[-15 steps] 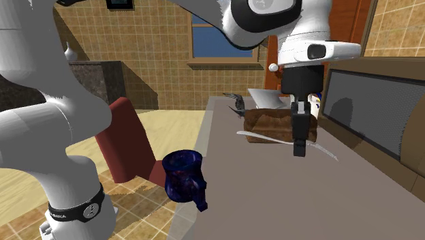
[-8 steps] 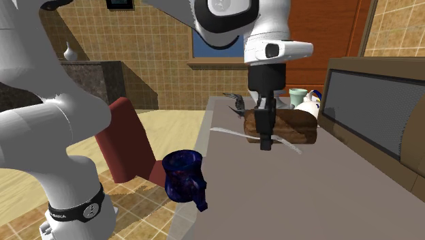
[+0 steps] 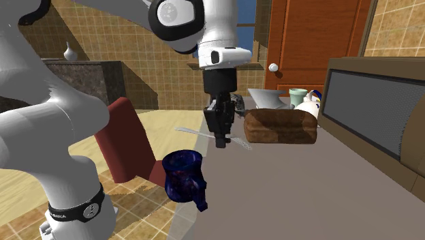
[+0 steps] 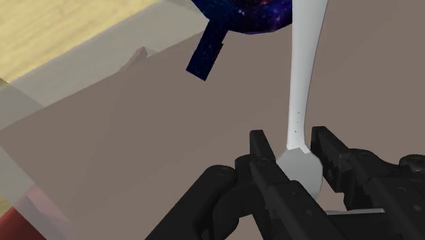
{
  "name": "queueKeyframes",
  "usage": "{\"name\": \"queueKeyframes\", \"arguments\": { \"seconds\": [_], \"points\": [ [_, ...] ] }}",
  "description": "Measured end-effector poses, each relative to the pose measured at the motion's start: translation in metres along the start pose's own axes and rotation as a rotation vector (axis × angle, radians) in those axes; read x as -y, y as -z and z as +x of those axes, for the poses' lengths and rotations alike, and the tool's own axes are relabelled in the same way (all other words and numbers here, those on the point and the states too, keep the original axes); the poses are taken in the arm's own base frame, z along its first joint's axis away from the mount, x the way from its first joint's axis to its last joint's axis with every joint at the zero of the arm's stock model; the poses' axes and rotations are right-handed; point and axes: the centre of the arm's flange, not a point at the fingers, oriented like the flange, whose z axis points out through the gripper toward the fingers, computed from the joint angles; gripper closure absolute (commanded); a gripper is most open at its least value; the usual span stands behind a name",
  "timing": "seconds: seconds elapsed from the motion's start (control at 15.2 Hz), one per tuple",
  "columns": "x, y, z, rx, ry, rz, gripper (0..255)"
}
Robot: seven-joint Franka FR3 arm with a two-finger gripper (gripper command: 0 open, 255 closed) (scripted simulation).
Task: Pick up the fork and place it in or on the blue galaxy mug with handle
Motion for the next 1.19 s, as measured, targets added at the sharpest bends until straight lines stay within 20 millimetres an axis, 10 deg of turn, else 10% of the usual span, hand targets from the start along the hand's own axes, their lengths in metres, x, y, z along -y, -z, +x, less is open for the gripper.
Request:
{"name": "queueKeyframes", "arguments": {
  "seconds": [0.33,1.19],
  "points": [
    [-0.003,-0.006,-0.055,-0.001,-0.001,0.001,255],
    [0.001,-0.045,-0.063,-0.002,-0.001,0.002,255]
  ]
}}
